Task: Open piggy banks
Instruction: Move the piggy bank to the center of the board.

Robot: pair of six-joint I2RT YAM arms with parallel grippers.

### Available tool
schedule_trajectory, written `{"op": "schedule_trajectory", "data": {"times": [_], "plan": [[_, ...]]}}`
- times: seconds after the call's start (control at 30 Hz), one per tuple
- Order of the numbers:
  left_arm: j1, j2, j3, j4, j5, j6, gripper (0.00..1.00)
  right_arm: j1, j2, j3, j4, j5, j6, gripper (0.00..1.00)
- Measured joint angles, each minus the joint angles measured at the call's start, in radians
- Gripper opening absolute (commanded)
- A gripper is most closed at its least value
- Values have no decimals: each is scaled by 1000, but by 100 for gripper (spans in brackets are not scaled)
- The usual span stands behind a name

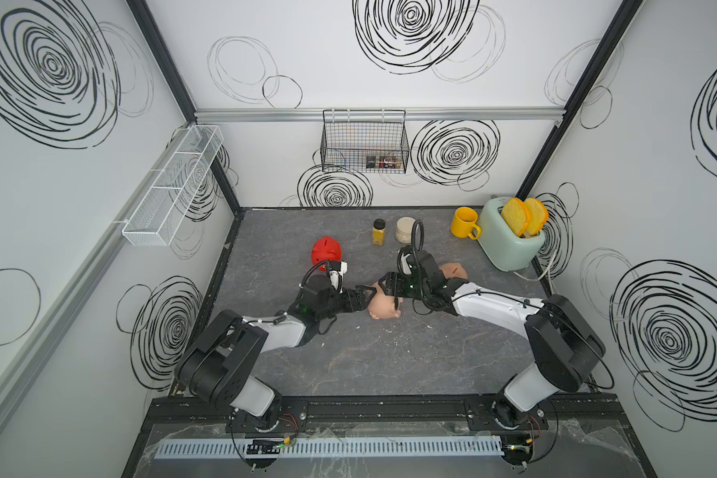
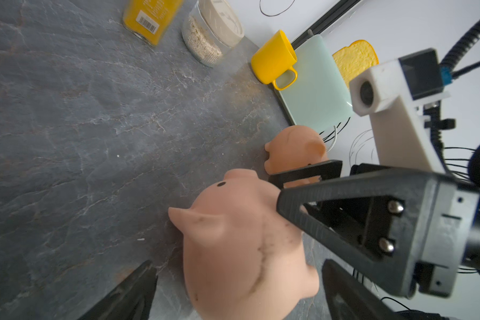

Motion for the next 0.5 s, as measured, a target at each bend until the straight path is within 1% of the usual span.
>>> {"op": "schedule_trajectory", "data": {"times": [0.13, 0.23, 0.37, 0.5], "plan": [[-41, -126, -29, -87, -29, 5, 96, 18, -45, -30, -3, 14, 45, 72], [-60, -182, -40, -141, -47, 12, 96, 23, -66, -47, -5, 14, 67, 68], [-63, -182, -41, -187, -58, 20, 96, 23, -89, -73, -18, 5, 82, 64], [-66, -156, -41, -209, -61, 23, 96, 31, -108, -111, -27, -2, 97, 58]]}}
